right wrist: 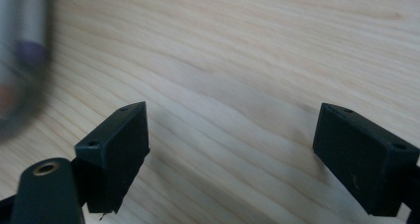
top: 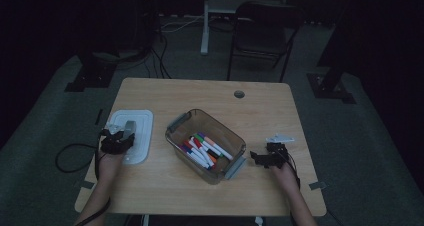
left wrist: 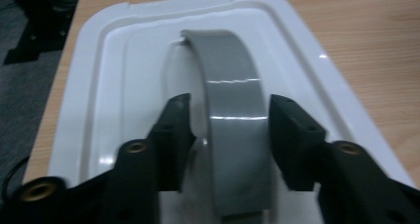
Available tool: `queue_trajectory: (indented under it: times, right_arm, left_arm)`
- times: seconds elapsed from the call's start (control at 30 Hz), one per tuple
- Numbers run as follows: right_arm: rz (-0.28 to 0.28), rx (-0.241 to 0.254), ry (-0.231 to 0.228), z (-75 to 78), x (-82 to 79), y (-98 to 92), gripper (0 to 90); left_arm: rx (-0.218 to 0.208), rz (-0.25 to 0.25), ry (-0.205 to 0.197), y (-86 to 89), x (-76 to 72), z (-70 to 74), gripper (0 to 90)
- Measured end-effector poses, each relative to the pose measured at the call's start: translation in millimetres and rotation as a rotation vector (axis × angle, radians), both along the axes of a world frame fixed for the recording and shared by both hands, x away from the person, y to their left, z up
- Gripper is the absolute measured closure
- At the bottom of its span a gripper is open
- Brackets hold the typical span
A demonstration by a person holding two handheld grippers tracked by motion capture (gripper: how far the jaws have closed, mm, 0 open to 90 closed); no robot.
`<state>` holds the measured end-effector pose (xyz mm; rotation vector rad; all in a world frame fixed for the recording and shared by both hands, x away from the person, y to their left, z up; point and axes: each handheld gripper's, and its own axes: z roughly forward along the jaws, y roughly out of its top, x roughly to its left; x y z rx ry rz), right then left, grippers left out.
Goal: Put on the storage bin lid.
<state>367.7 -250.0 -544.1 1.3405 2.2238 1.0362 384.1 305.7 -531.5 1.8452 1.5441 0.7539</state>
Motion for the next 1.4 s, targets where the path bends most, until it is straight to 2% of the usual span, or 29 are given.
queue_trajectory:
  times: [0.03, 0.23, 0.33, 0.43, 0.5, 0.53, 0.6, 0.67, 0.83, 0.97, 1.07, 1.17, 1.27, 1.3, 1.4]
  right_arm:
    - [0.013, 0.019, -0.009, 2.6, 0.8, 5.5, 13.9]
    - [0.055, 0.03, -0.017, 6.0, 0.4, 17.5, 13.9]
    - [0.109, 0.029, -0.012, 5.2, -0.3, 27.3, 13.9]
    - [0.13, 0.036, -0.004, 4.0, 0.6, 30.5, 13.9]
    - [0.145, 0.04, 0.003, 3.4, 1.3, 33.9, 13.9]
    - [0.17, 0.05, 0.001, 3.6, 1.0, 38.1, 14.3]
    - [0.173, 0.033, -0.012, 4.0, -1.0, 41.4, 15.6]
    - [0.172, 0.031, -0.016, 4.0, -1.7, 41.5, 15.6]
    - [0.175, 0.053, -0.008, 1.0, -5.2, 39.7, 15.7]
    - [0.205, 0.063, -0.005, -1.0, -11.6, 42.9, 15.6]
    - [0.245, 0.053, -0.003, -1.9, -18.1, 47.9, 15.6]
    - [0.293, 0.029, -0.032, -1.0, -25.5, 53.6, 15.6]
    - [0.355, 0.039, -0.035, -0.1, -32.8, 61.1, 15.6]
    - [0.355, 0.039, -0.035, -0.1, -32.8, 61.1, 15.6]
    - [0.408, 0.04, -0.032, -0.5, -35.7, 71.2, 13.7]
  left_arm:
    - [0.017, 0.024, -0.006, -0.8, -1.0, 0.8, 66.8]
    - [0.012, 0.042, -0.021, 1.4, -6.3, 2.0, 67.8]
    - [-0.011, 0.026, -0.021, 2.7, -13.3, 5.7, 68.0]
    - [-0.006, 0.015, -0.026, 2.7, -17.9, 8.7, 68.0]
    - [-0.016, 0.015, -0.026, 3.3, -22.0, 11.8, 68.0]
    - [-0.025, 0.013, -0.026, 3.5, -24.3, 13.3, 68.0]
    - [-0.041, 0.0, -0.03, 3.7, -30.1, 16.8, 68.0]
    - [-0.039, -0.015, -0.027, 2.2, -35.3, 19.8, 68.0]
    - [-0.034, -0.04, -0.019, -2.0, -46.0, 27.2, 68.0]
    - [-0.042, -0.048, -0.032, -3.2, -54.7, 36.0, 68.0]
    - [-0.032, -0.06, -0.035, -4.3, -60.9, 44.5, 68.0]
    - [-0.04, -0.067, -0.043, -3.0, -65.8, 52.8, 68.0]
    - [-0.057, -0.077, -0.054, -0.3, -70.8, 62.6, 68.0]
    - [-0.063, -0.081, -0.057, 0.7, -72.2, 65.9, 68.0]
    - [-0.08, -0.094, -0.065, 3.4, -75.7, 76.4, 68.0]
